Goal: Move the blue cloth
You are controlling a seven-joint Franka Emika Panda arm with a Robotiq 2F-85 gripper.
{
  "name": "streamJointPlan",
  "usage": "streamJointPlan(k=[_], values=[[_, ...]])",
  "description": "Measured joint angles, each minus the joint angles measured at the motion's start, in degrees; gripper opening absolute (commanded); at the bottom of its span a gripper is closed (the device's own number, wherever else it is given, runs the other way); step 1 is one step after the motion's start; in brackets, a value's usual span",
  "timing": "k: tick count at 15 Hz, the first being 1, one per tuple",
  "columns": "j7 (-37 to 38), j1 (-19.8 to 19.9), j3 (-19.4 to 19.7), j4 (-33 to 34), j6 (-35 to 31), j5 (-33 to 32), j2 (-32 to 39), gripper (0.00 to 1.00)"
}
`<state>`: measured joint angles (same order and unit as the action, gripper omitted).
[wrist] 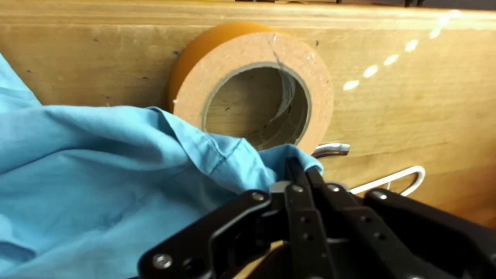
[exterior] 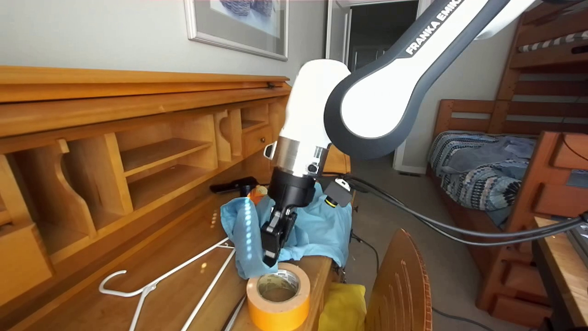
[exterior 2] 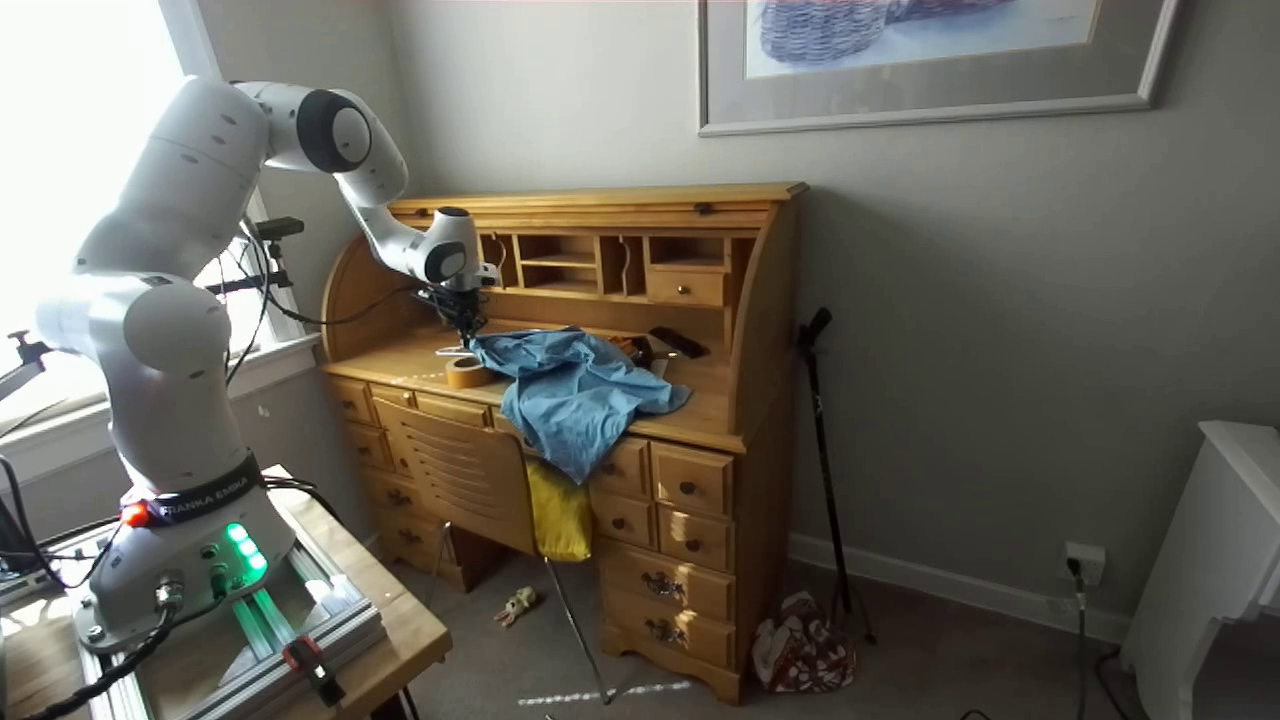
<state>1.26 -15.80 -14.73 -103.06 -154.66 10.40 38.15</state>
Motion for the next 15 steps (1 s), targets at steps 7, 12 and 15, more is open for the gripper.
streamJointPlan(k=[7, 12, 15], values=[[-6.2, -0.5, 3.9, 1.3, 1.0, -9.1, 0.7, 0.83], [-1.0, 2.2, 9.6, 1.4, 3.9, -9.1, 0.7, 1.00], [-0.1, 3.6, 10.6, 1.4, 5.1, -9.1, 0.8, 1.00]])
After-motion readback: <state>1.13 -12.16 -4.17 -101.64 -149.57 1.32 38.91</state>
